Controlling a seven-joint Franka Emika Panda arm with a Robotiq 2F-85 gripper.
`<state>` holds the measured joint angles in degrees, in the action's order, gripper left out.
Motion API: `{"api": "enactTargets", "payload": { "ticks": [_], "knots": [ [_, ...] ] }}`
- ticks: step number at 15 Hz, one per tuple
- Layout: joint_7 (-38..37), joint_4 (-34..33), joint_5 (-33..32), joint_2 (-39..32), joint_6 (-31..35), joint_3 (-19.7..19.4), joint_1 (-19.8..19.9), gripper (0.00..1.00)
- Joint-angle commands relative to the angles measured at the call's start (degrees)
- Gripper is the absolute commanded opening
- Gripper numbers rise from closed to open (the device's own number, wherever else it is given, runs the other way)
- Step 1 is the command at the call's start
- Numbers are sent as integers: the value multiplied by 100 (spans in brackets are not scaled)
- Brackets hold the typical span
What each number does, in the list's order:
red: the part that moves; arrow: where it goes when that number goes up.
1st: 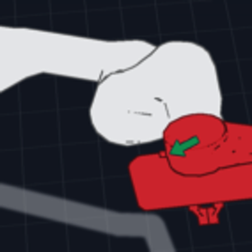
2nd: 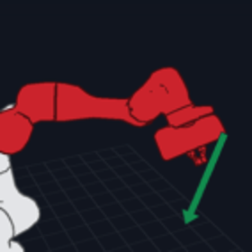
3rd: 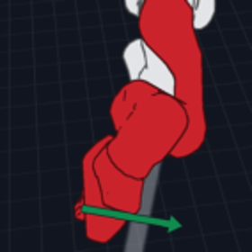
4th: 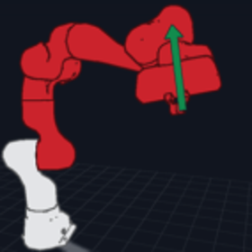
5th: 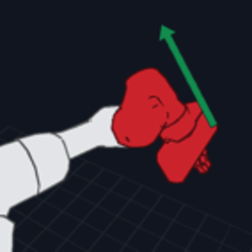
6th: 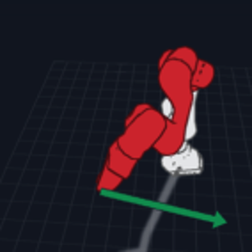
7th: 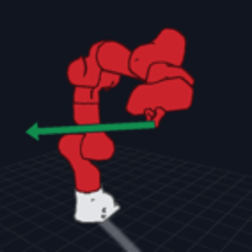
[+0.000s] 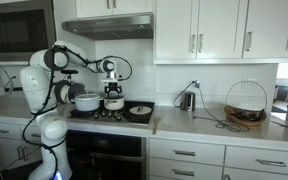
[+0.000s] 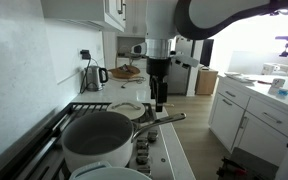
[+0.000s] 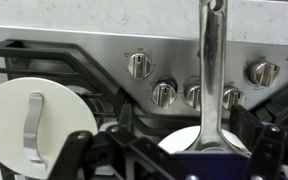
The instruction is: Push the white pot backwards
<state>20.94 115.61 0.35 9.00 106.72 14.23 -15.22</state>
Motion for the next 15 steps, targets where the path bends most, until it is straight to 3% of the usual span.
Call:
{"api": "enactTargets", "payload": {
  "ticks": [1,7,15],
  "knots": [
    [96,-479,-157,-534,-194,24,-26,100],
    [97,-769,-213,-897,-275,167,-123,100],
    [174,-754,-155,-689,-539,273,-218,100]
  ]
}}
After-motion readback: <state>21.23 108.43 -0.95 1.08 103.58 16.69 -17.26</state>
